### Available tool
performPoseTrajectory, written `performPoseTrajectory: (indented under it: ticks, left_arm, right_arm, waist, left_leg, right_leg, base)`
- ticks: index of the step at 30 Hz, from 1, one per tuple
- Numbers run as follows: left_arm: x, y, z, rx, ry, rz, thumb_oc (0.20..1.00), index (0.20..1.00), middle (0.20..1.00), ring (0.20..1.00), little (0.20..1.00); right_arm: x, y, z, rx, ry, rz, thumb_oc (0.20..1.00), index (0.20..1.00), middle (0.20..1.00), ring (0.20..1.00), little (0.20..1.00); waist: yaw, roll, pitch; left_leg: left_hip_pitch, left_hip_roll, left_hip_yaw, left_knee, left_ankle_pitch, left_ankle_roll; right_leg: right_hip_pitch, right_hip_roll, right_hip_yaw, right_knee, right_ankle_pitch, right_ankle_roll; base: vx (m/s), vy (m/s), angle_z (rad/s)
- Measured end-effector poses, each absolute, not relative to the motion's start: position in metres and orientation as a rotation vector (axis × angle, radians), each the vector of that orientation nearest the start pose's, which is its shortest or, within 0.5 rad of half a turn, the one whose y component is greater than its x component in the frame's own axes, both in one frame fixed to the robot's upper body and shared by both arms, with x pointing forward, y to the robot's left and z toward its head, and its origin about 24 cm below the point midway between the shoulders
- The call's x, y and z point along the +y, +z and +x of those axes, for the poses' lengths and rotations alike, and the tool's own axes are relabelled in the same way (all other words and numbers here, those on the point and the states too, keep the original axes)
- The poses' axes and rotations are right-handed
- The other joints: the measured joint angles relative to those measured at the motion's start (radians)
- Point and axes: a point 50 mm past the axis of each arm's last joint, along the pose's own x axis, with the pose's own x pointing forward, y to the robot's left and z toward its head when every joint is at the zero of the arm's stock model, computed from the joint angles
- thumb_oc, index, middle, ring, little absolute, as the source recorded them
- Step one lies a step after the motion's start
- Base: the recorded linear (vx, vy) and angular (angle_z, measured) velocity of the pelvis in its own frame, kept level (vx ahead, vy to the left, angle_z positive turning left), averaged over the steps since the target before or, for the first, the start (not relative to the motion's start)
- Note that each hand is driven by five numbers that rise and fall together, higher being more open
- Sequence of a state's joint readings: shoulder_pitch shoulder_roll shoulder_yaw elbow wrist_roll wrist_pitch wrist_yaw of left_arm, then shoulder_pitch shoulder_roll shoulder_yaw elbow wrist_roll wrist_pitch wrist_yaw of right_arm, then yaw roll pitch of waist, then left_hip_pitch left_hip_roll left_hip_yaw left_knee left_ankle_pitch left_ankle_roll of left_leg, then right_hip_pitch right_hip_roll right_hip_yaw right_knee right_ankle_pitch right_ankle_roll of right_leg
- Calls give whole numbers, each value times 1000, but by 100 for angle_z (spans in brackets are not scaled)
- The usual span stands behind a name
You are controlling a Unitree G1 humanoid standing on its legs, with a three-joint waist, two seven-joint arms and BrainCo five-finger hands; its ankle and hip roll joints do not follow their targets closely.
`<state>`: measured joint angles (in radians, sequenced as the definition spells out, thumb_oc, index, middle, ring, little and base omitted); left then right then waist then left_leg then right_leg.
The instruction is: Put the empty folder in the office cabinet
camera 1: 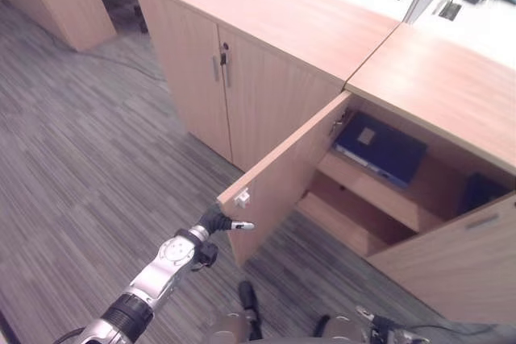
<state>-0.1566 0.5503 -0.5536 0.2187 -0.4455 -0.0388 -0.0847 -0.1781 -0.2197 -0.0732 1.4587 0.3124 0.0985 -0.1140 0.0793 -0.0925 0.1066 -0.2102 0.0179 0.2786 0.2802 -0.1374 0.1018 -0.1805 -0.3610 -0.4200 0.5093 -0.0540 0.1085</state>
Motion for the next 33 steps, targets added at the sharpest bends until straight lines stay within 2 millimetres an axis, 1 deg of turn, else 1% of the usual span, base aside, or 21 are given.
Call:
performPoseTrajectory:
  ticks: [1,3,6,7,8,9,10,11,13,16,18,19,20,22,23,25,28,29,30,32,33]
  left_arm:
    - [154,-4,250,292,-485,176,1000,1000,1000,1000,1000]
    - [148,-7,247,309,-507,181,1000,1000,1000,1000,1000]
    - [148,-7,247,303,-492,162,1000,1000,1000,1000,1000]
    - [149,-8,248,308,-476,154,1000,1000,1000,1000,1000]
    - [150,-12,248,336,-455,139,1000,1000,1000,1000,1000]
    - [149,-14,248,344,-453,135,1000,1000,1000,1000,1000]
    - [147,-16,247,351,-456,130,1000,1000,1000,1000,1000]
    - [142,-18,245,359,-465,113,1000,1000,1000,1000,1000]
    - [127,-21,240,365,-536,88,1000,1000,1000,1000,1000]
    - [98,-25,230,373,-640,27,1000,1000,1000,1000,1000]
    - [90,-24,228,370,-659,-1,1000,1000,1000,1000,1000]
    - [91,-24,229,369,-659,-2,1000,1000,1000,1000,1000]
    - [93,-24,228,375,-662,9,1000,1000,1000,1000,1000]
    - [90,-22,229,364,-671,5,1000,1000,1000,1000,1000]
    - [86,-20,231,354,-674,-4,1000,1000,1000,1000,1000]
    - [80,-14,236,326,-693,-8,1000,1000,1000,1000,1000]
    - [80,-6,244,294,-698,14,1000,1000,1000,1000,1000]
    - [83,1,257,263,-676,68,1000,1000,1000,1000,1000]
    - [95,6,268,242,-609,89,1000,1000,1000,1000,1000]
    - [111,-8,280,286,-526,215,1000,1000,1000,1000,1000]
    - [130,-24,286,378,-428,277,1000,1000,1000,1000,1000]
  right_arm:
    - [-237,-159,110,1286,-451,72,1000,1000,1000,1000,1000]
    - [-242,-157,114,1263,-453,50,1000,1000,1000,1000,1000]
    - [-241,-158,108,1279,-460,52,1000,1000,1000,1000,1000]
    - [-242,-160,102,1296,-464,48,1000,1000,1000,1000,1000]
    - [-242,-163,88,1332,-455,24,1000,1000,1000,1000,1000]
    - [-241,-164,80,1353,-458,23,1000,1000,1000,1000,1000]
    - [-241,-166,70,1378,-462,22,1000,1000,1000,1000,1000]
    - [-244,-167,62,1400,-466,6,1000,1000,1000,1000,1000]
    - [-242,-169,45,1444,-460,-13,1000,1000,1000,1000,1000]
    - [-245,-168,50,1427,-464,-22,1000,1000,1000,1000,1000]
    - [-245,-167,58,1406,-449,-29,1000,1000,1000,1000,1000]
    - [-244,-167,61,1401,-425,-53,1000,1000,1000,1000,1000]
    - [-244,-166,68,1383,-416,-58,1000,1000,1000,1000,1000]
    - [-249,-162,83,1336,-417,-69,1000,1000,1000,1000,1000]
    - [-254,-160,84,1328,-425,-77,1000,1000,1000,1000,1000]
    - [-256,-161,79,1337,-430,-78,1000,1000,1000,1000,1000]
    - [-255,-163,68,1361,-433,-74,1000,1000,1000,1000,1000]
    - [-253,-164,61,1379,-429,-69,1000,1000,1000,1000,1000]
    - [-251,-165,60,1382,-427,-65,1000,1000,1000,1000,1000]
    - [-251,-165,60,1383,-441,-49,1000,1000,1000,1000,1000]
    - [-251,-164,64,1371,-442,-43,1000,1000,1000,1000,1000]
  waist:
    - [0,-28,-10]
    - [-4,-10,-44]
    - [-6,-8,-51]
    - [-10,-2,-52]
    - [-30,16,-67]
    - [-44,14,-70]
    - [-58,-12,-71]
    - [-68,1,-79]
    - [-90,-9,-100]
    - [-123,7,-89]
    - [-126,30,-65]
    - [-122,14,-53]
    - [-118,12,-48]
    - [-124,27,-36]
    - [-123,46,-29]
    - [-133,61,-10]
    - [-141,59,-6]
    - [-153,61,-7]
    - [-162,64,-10]
    - [-169,68,-14]
    - [-170,73,-21]
  left_leg:
    - [8,-1,80,-36,27,1]
    - [22,2,113,-148,107,-6]
    - [30,3,165,-261,179,-77]
    - [30,12,172,-271,189,-90]
    - [34,36,163,-303,206,-127]
    - [37,39,152,-316,212,-142]
    - [40,35,137,-311,214,-159]
    - [49,51,91,-286,194,-176]
    - [52,81,94,-320,220,-181]
    - [77,107,83,-339,232,-199]
    - [78,140,78,-289,236,-207]
    - [56,129,8,-233,230,-235]
    - [43,103,-99,-181,213,-199]
    - [88,49,-274,-185,186,-169]
    - [131,50,-307,-223,182,-164]
    - [200,59,-294,-323,202,-161]
    - [229,63,-262,-348,202,-161]
    - [253,58,-250,-369,200,-158]
    - [273,54,-235,-369,196,-154]
    - [297,51,-222,-370,193,-150]
    - [315,55,-205,-370,190,-145]
  right_leg:
    - [6,-9,26,-23,-39,9]
    - [13,45,23,-52,-71,16]
    - [115,111,52,-284,-98,44]
    - [154,132,49,-385,-59,52]
    - [169,181,57,-454,-30,31]
    - [175,192,57,-475,-26,25]
    - [177,192,53,-498,-12,4]
    - [185,211,56,-507,-4,12]
    - [188,252,79,-534,26,-15]
    - [198,291,79,-522,35,-39]
    - [173,301,94,-458,9,-79]
    - [152,295,120,-436,0,-98]
    - [142,292,146,-433,-4,-103]
    - [134,300,198,-433,6,-103]
    - [135,319,217,-433,18,-102]
    - [151,331,241,-454,26,-94]
    - [189,335,250,-522,59,-87]
    - [222,335,260,-575,81,-84]
    - [246,335,276,-597,93,-78]
    - [260,334,300,-597,94,-78]
    - [271,336,308,-597,93,-77]
  base:
    - [-67,-190,-101]
    - [-76,-235,-72]
    - [-60,-255,-75]
    - [-21,-154,-67]
    - [-18,-268,-49]
    - [-24,-273,-30]
    - [-40,-355,-19]
    - [-40,-250,-25]
    - [-26,-266,-31]
    - [-82,-294,-8]
    - [-153,-114,-26]
    - [-27,-49,-60]
    - [-1,-24,-76]
    - [52,13,-90]
    - [95,41,-73]
    - [78,54,-44]
    - [47,48,-25]
    - [88,152,-33]
    - [74,131,-28]
    - [53,102,-27]
    - [15,55,-60]
